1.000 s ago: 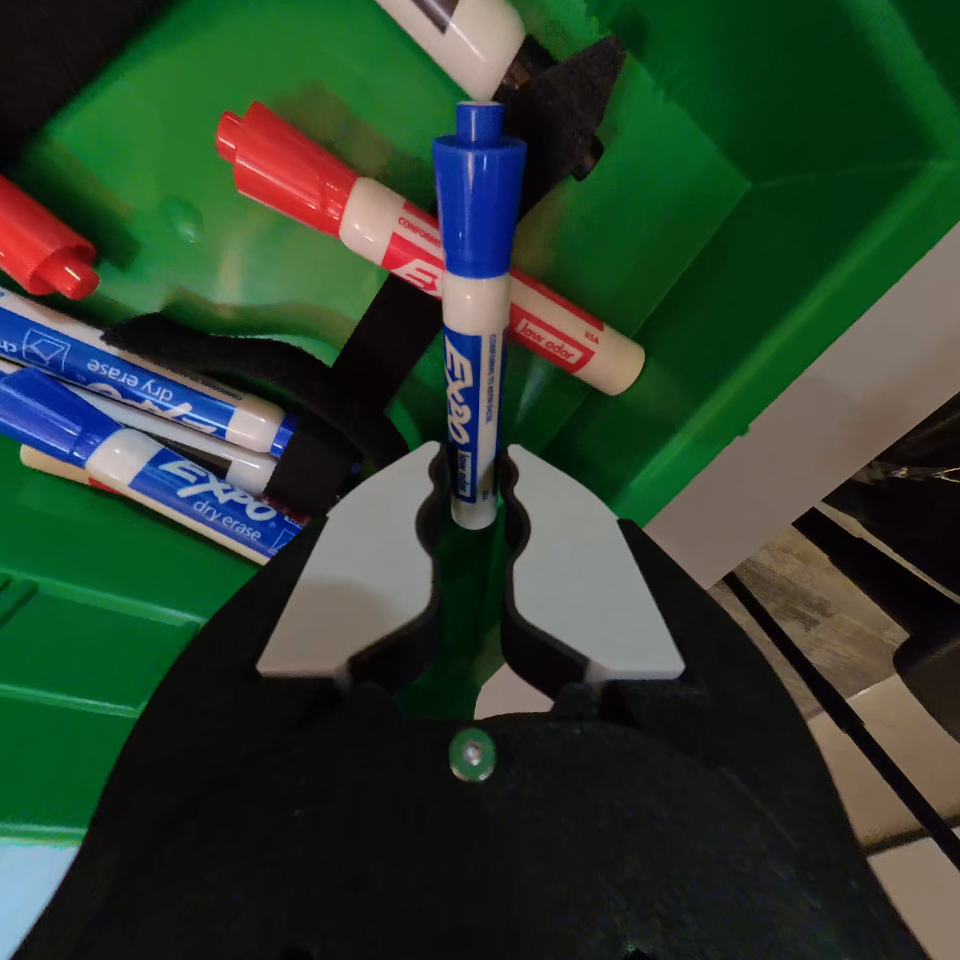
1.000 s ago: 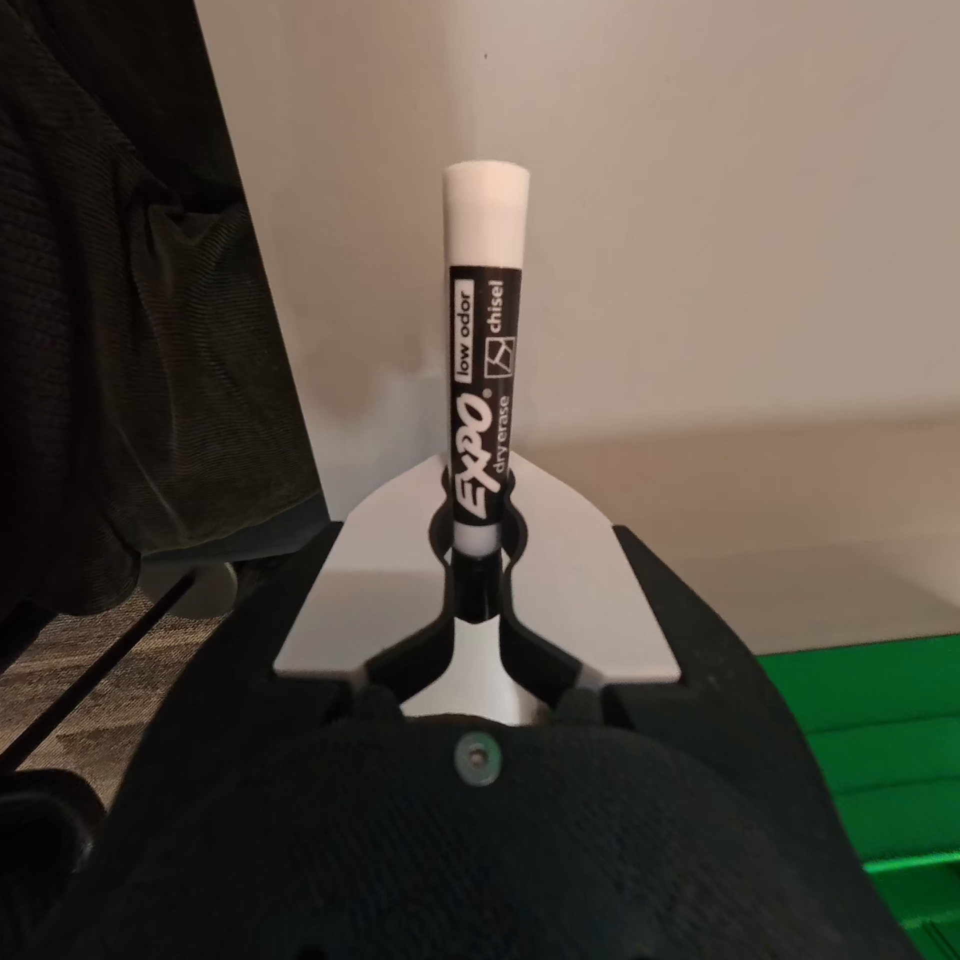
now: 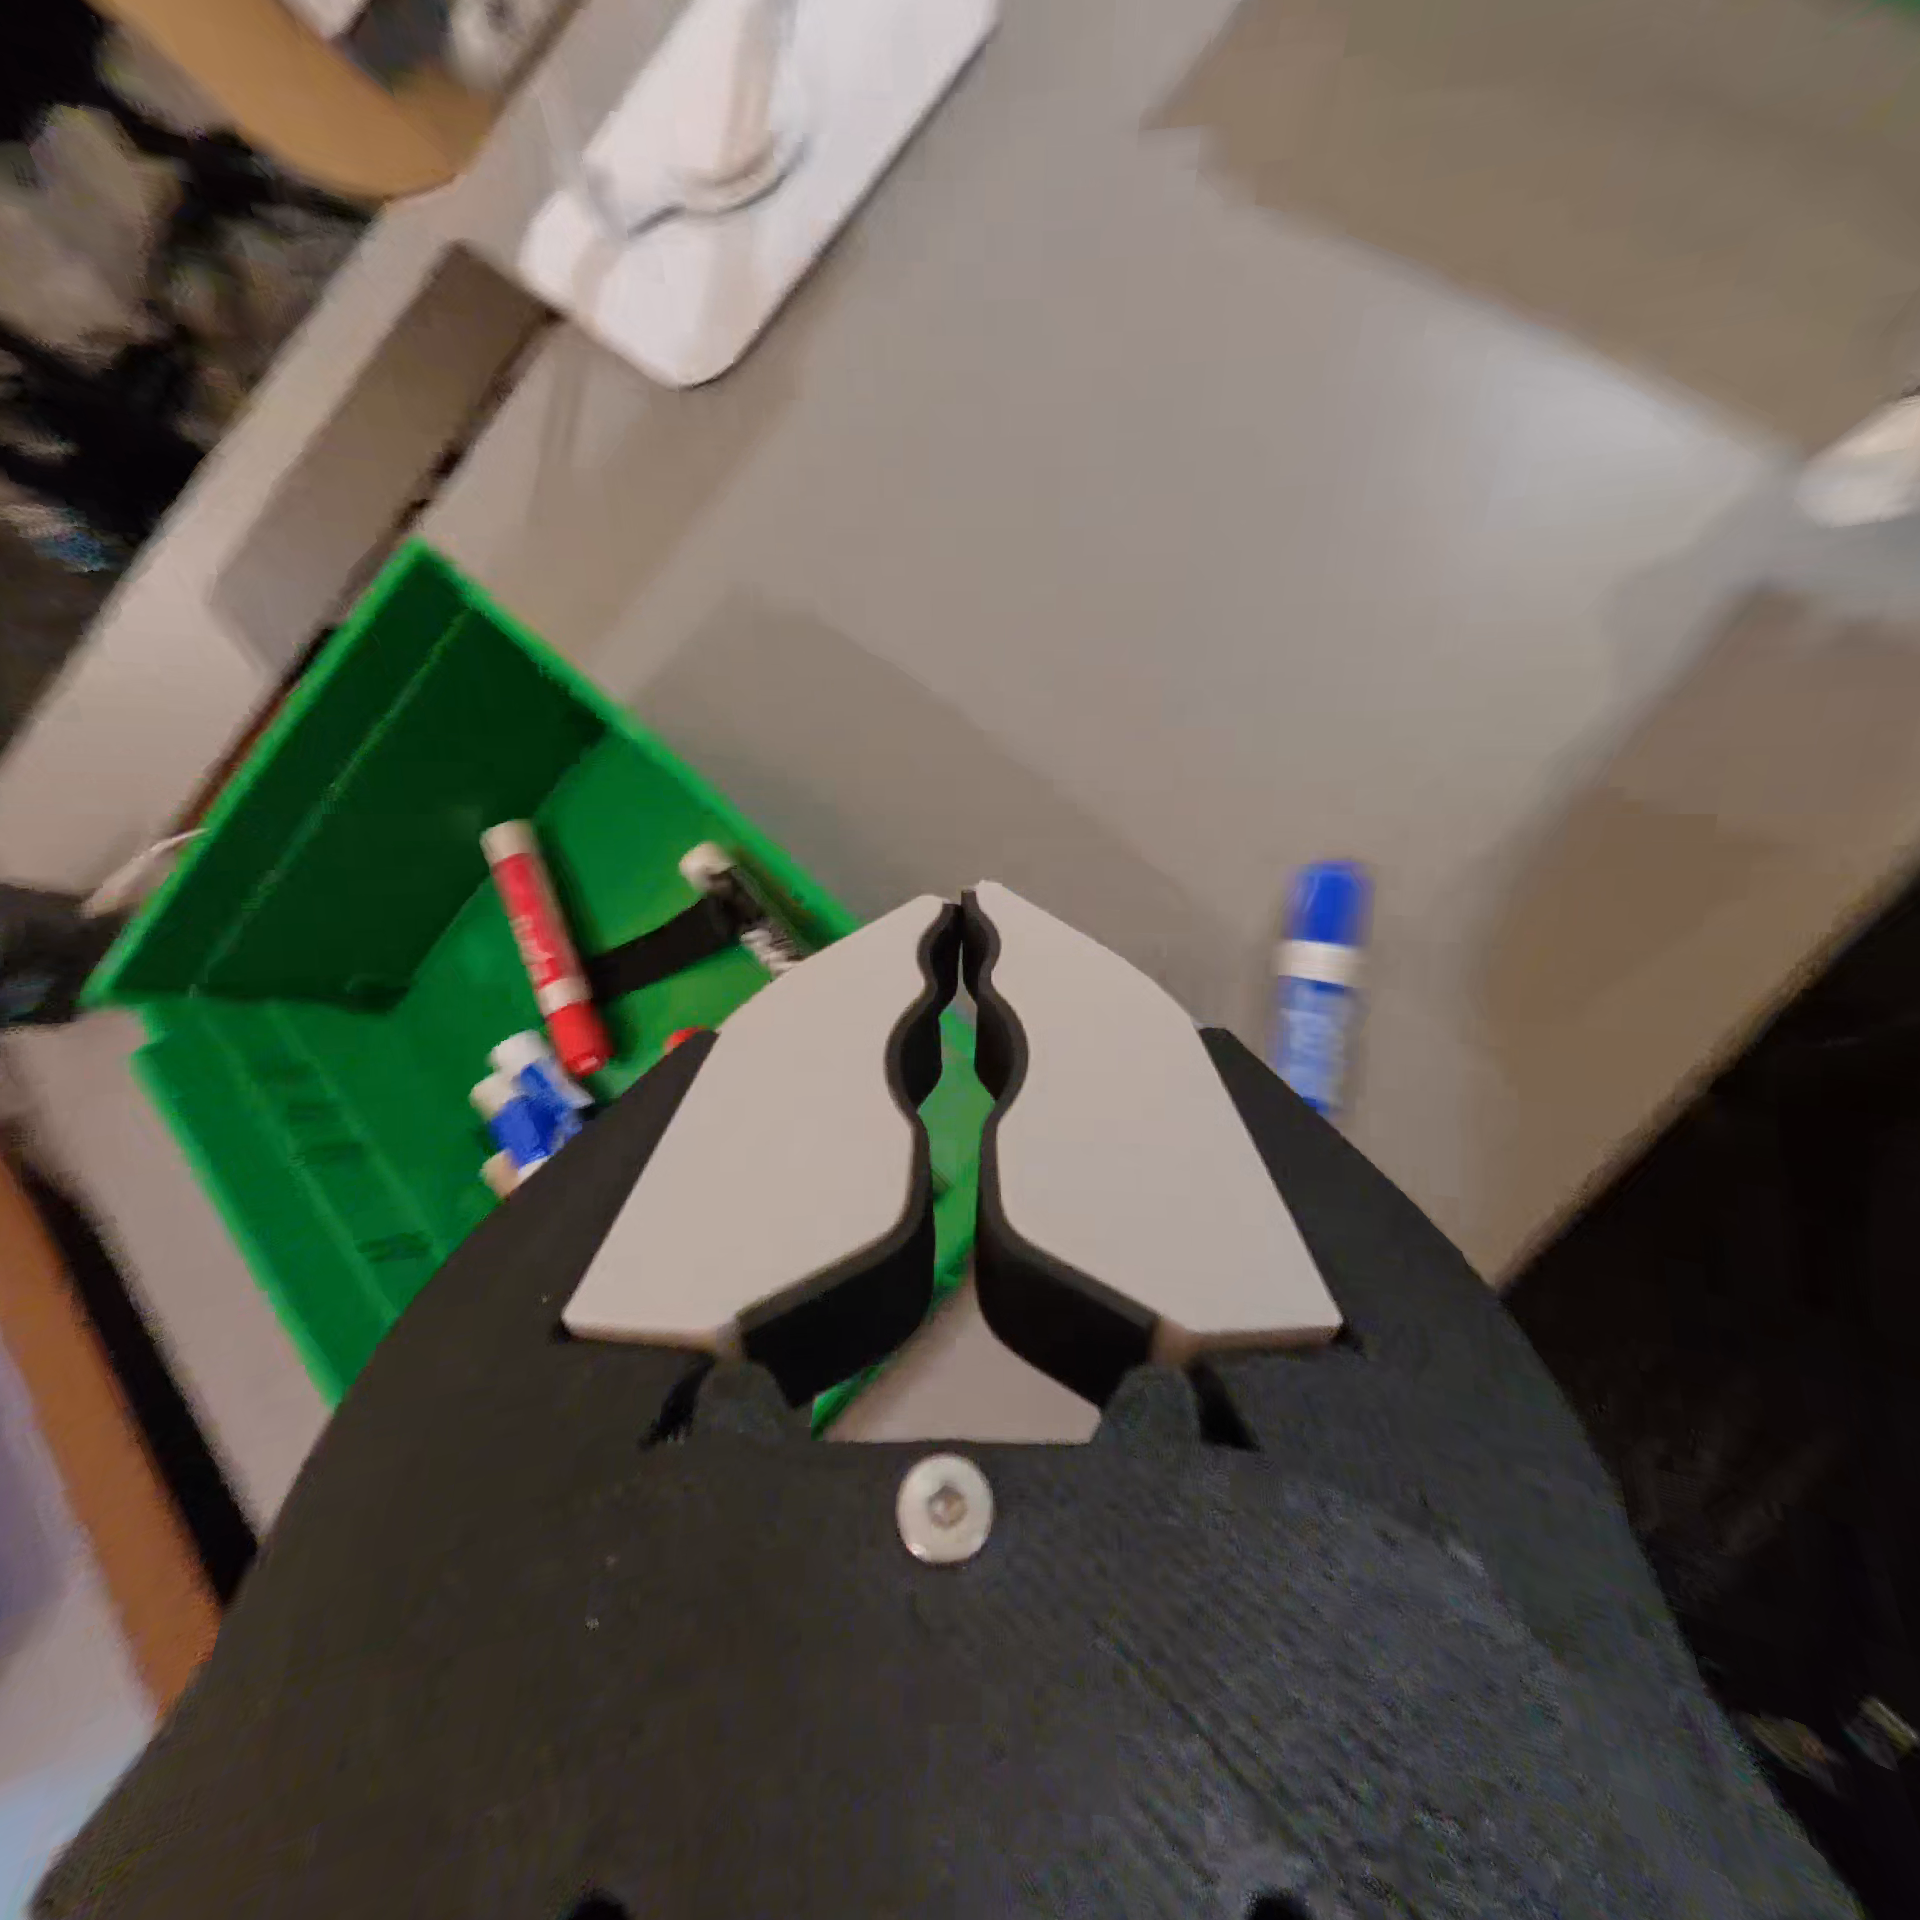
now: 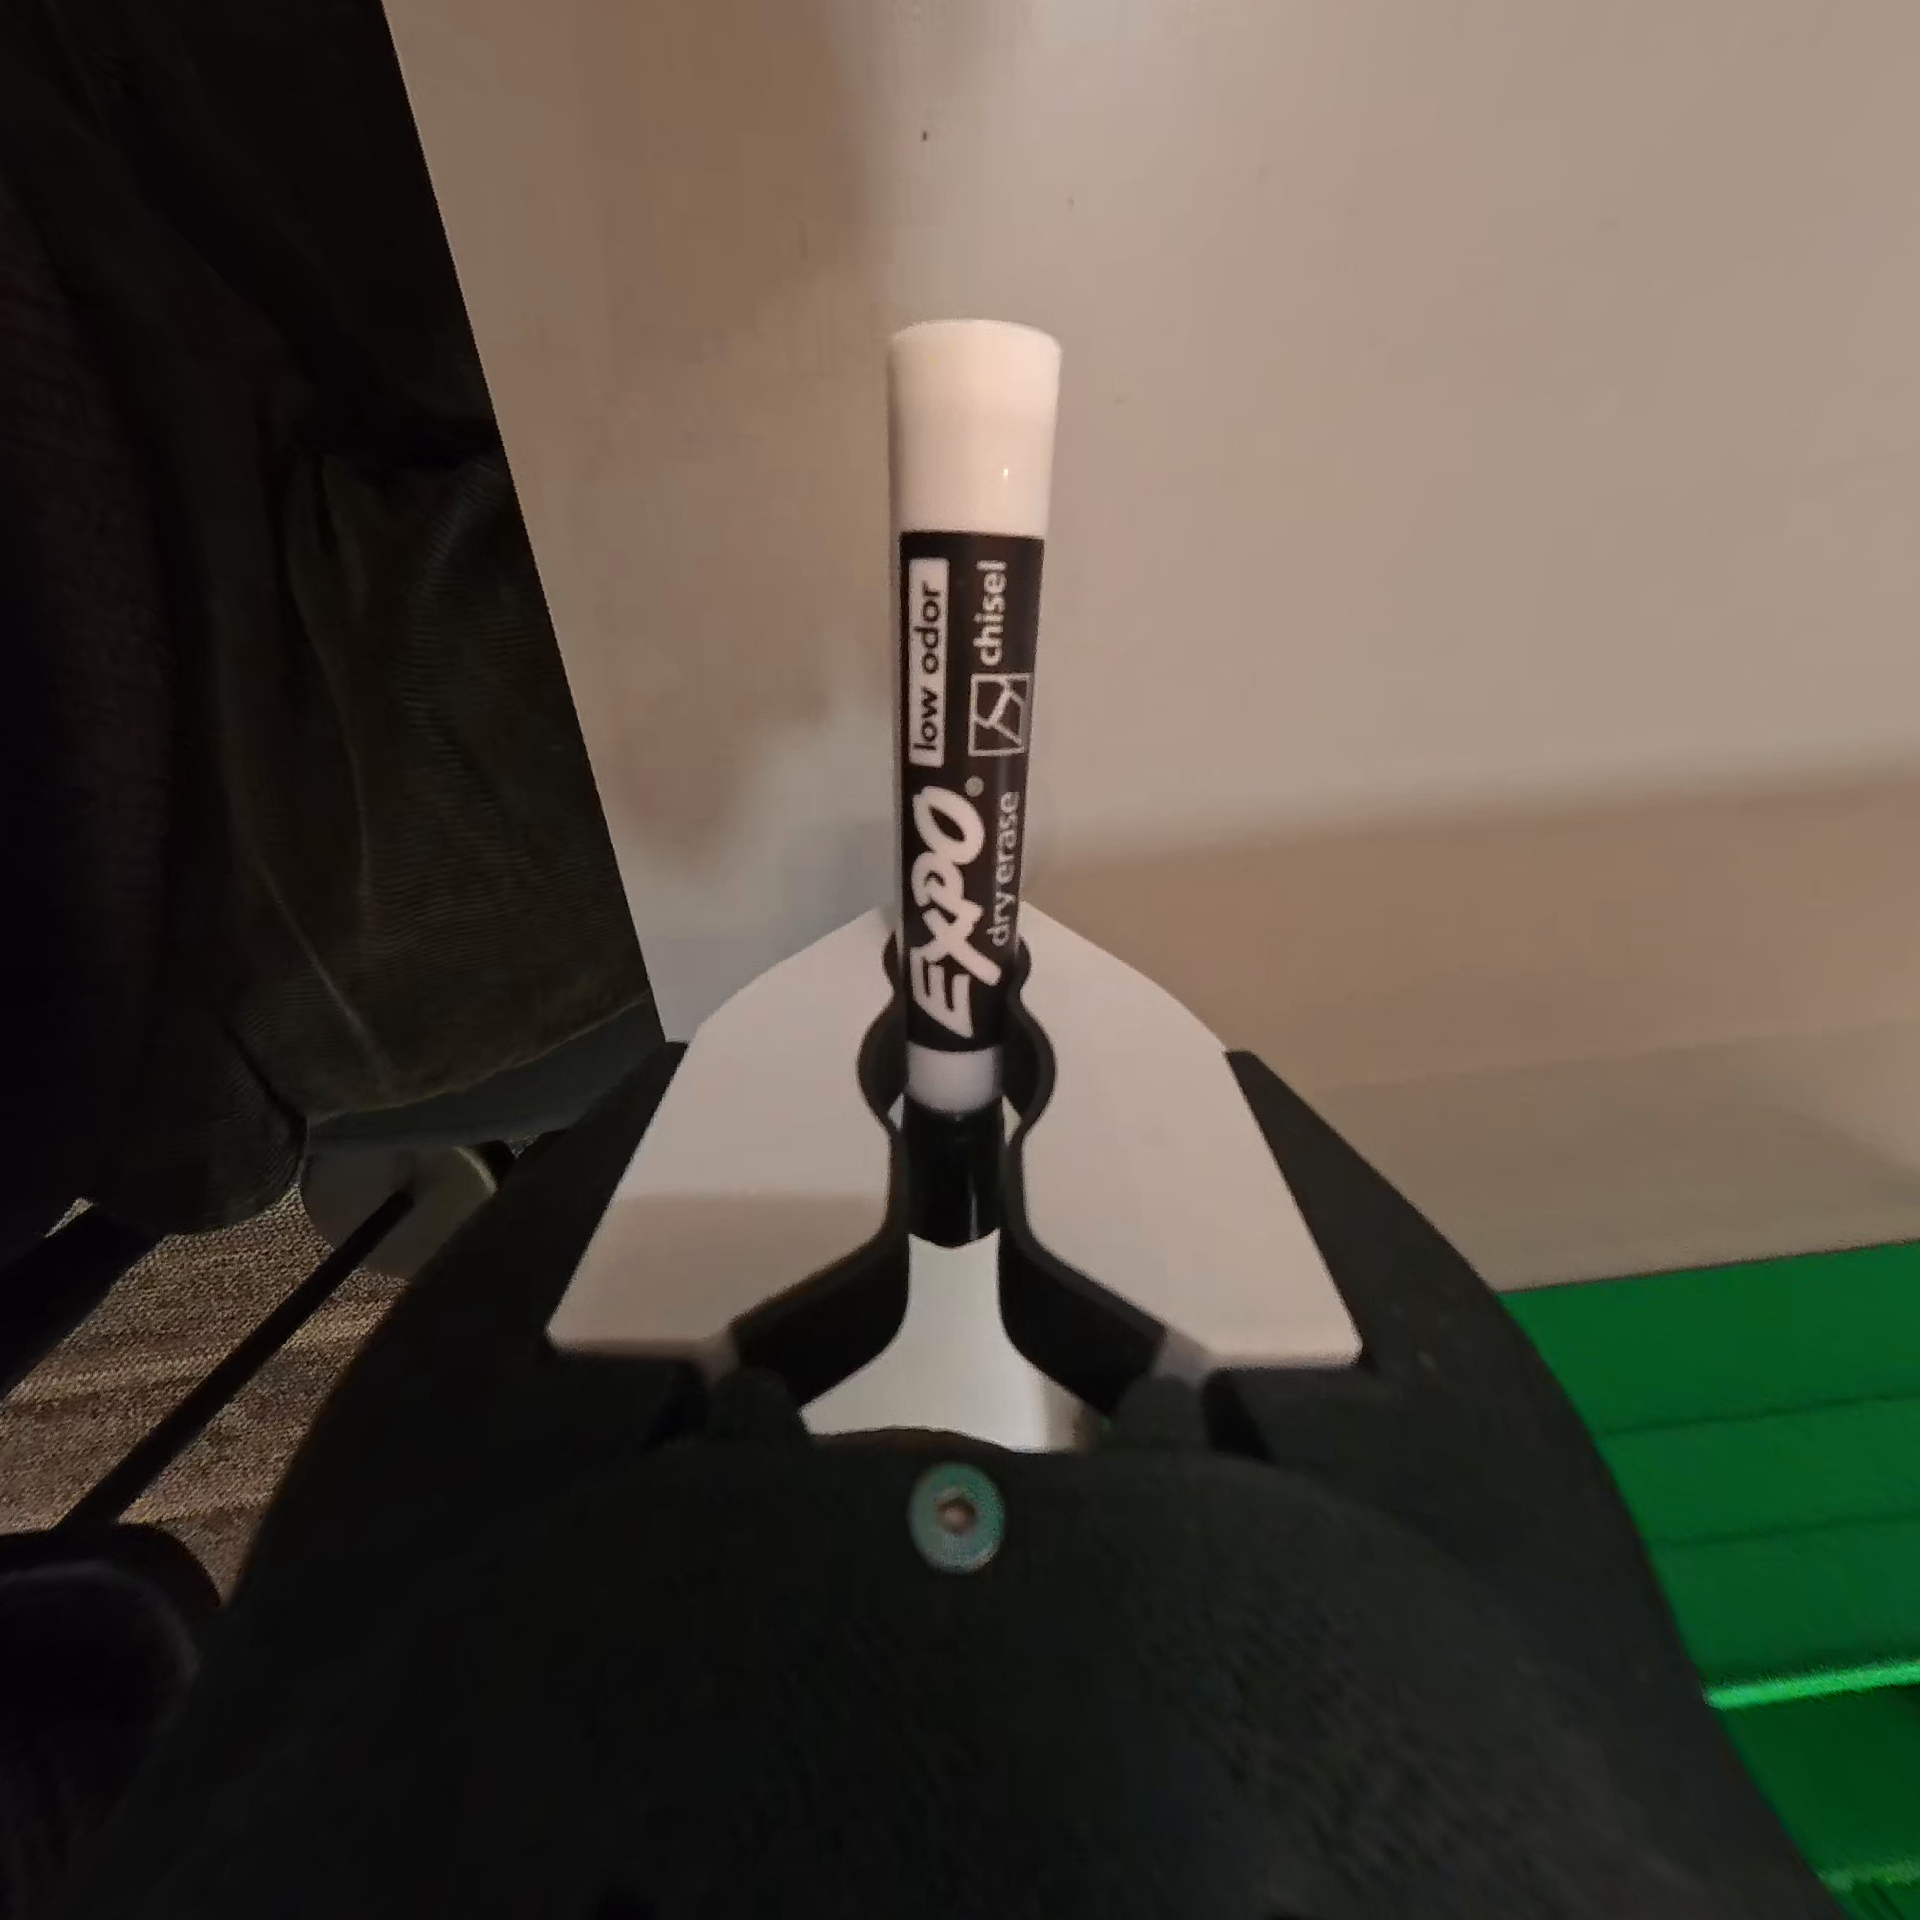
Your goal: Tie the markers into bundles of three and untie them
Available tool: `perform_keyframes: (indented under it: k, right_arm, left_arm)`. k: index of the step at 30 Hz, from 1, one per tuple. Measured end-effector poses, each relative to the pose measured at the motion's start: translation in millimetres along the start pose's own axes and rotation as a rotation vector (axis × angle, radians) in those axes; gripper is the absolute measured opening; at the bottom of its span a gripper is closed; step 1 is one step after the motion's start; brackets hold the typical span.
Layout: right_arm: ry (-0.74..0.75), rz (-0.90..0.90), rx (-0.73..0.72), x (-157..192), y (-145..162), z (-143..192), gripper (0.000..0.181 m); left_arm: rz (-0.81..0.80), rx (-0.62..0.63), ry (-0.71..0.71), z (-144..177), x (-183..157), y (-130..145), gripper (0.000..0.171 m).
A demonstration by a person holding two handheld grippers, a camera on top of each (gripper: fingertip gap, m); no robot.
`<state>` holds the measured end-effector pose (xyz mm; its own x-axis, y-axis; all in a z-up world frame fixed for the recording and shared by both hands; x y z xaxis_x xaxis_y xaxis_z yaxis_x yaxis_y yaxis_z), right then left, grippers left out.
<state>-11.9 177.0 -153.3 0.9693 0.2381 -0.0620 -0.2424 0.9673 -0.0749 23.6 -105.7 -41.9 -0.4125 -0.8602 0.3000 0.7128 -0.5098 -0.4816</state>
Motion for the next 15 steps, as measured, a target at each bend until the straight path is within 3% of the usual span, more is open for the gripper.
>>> perform_keyframes:
  k: [2, 5, 7, 8, 9, 12, 14, 15]
  right_arm:
    - [0.002, 0.009, 0.005, 1.2, -0.6, -0.7, 0.014]
    - [0.001, 0.009, 0.006, 2.3, 0.9, -0.9, 0.014]
    - [-0.002, -0.003, 0.008, 0.3, 2.9, -1.6, 0.014]
    - [-0.003, -0.009, 0.009, -1.0, 3.9, -2.2, 0.014]
    - [-0.005, -0.012, 0.010, -1.9, 4.4, -2.9, 0.014]
    - [-0.012, -0.008, 0.015, -1.3, 5.0, -6.0, 0.014]
    - [-0.015, -0.005, 0.020, -0.5, 4.6, -7.9, 0.014]
    - [-0.016, -0.003, 0.021, 0.0, 4.2, -8.6, 0.014]
  left_arm:
    - [0.025, 0.003, -0.041, -16.1, 2.3, 10.8, 0.001]
    - [0.195, -0.025, 0.325, -13.5, -40.3, 17.6, 0.002]
    - [0.274, -0.024, 0.636, -4.3, -93.2, 24.5, 0.045]
    - [0.255, 0.010, 0.737, -3.2, -123.1, 34.3, 0.049]
    - [0.217, 0.054, 0.742, -10.3, -149.3, 48.4, 0.055]
    - [0.056, 0.157, 0.531, -48.9, -214.1, 90.6, 0.066]
    - [0.049, -0.045, 0.387, -48.5, -224.8, 74.9, 0.025]
    - [0.047, -0.058, 0.379, -49.3, -231.4, 74.1, 0.026]
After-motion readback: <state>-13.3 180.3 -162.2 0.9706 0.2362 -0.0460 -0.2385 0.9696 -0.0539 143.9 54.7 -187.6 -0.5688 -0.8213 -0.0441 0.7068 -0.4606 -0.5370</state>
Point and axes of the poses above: each gripper's, where its closed fingertips meet, z back along the fingers, y out of its underside, x = y × z across the jaws, the point moved 2 cm from there along z, back along the fingers, and after that the axes turned 11 degrees about x, right-handed, at the moved point
